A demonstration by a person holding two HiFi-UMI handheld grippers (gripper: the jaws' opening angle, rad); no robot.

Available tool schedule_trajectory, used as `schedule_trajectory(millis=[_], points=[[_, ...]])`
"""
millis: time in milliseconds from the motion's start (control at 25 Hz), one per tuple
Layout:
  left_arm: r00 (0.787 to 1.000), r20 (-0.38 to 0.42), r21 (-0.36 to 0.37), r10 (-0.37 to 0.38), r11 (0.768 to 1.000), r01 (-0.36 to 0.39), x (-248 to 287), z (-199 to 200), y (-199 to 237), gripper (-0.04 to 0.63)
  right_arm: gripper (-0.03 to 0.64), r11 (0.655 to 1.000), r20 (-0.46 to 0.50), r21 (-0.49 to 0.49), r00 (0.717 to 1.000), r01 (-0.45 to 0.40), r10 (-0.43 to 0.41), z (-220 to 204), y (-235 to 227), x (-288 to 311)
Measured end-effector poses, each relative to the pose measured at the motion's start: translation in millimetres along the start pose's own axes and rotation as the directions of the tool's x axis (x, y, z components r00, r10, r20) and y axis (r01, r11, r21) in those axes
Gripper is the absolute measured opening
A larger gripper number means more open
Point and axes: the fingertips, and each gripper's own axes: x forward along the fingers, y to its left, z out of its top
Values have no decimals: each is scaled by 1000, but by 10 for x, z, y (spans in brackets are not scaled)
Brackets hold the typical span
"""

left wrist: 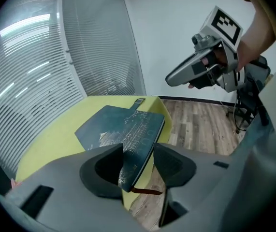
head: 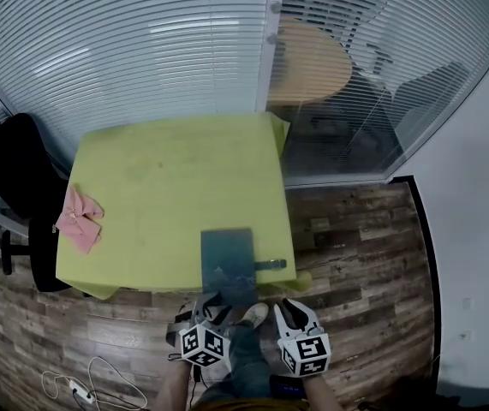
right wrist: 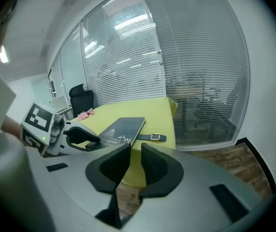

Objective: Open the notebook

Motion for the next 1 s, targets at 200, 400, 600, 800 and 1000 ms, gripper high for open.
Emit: schedule_trajectory(millis=[200,400,600,800,1000], points=[[1000,-5,18,12,1000,-11,-1,-3,2,210,81,1000,-3,-1,1000,-7,7,6,-19,-9],[1000,-1,28,4,1000,-4,-21,36,-12,190,78,1000,-5,-4,1000,-15,15,51,-27,5],[1000,12,14,5,1000,-5,-63,53,-25,170,77,1000,0,-18,1000,-19,19,105,5,12],[1000,24,6,5,1000,-5,-95,89,-7,164,77,999,2,-25,1000,-24,24,148,33,6],[999,34,6,5,1000,-5,-116,91,4,152,75,999,1,-21,1000,-25,25,148,68,-4]])
